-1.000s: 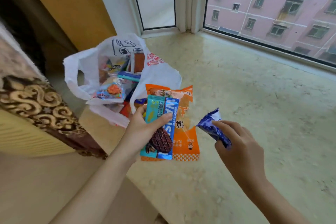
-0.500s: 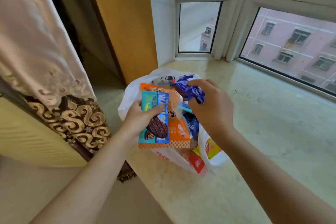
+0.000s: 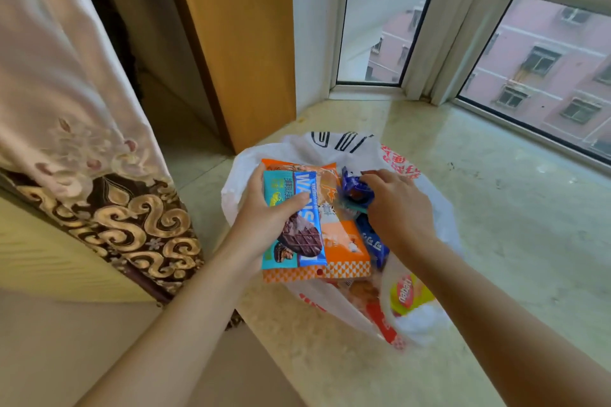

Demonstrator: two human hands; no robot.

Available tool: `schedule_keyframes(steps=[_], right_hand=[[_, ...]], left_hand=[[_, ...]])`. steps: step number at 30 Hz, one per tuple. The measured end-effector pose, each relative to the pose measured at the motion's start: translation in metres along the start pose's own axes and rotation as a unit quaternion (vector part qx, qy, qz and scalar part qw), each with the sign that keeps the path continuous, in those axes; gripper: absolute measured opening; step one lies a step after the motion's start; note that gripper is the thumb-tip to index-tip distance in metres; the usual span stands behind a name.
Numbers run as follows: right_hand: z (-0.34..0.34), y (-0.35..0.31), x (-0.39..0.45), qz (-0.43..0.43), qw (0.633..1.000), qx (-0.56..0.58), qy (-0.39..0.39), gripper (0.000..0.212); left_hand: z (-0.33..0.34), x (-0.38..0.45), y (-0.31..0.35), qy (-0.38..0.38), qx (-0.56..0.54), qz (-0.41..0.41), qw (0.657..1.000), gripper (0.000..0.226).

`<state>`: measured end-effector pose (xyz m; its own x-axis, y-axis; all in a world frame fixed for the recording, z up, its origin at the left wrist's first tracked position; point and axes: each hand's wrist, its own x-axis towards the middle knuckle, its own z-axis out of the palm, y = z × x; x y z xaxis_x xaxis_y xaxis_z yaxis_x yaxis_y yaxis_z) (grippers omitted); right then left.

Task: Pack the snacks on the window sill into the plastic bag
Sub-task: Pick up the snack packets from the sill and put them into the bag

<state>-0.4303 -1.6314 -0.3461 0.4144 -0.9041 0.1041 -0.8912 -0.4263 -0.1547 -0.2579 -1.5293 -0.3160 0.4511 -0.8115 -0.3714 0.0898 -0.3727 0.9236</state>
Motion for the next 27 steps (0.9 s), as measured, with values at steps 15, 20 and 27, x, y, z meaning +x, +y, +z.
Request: schedule_keyframes(steps=[15, 20, 27], right_hand=[[-0.016, 0.042, -0.002, 0.016, 0.995, -0.092, -0.032, 0.081], [-0.03, 0.05, 0.001, 0.035, 0.997, -0.057, -0.033, 0.092], [-0.058, 0.011, 0.056, -0.072, 0.99, -0.003, 0.12, 0.071]], left_hand=[[0.024, 0.005, 0.009, -0.09, 0.0, -0.072, 0.993, 0.072], [0.048, 0.031, 0.016, -0.072, -0.024, -0.061, 0.995, 0.068], [0.057, 0.05, 0.026, -0.069, -0.059, -0.077, 0.993, 0.058]])
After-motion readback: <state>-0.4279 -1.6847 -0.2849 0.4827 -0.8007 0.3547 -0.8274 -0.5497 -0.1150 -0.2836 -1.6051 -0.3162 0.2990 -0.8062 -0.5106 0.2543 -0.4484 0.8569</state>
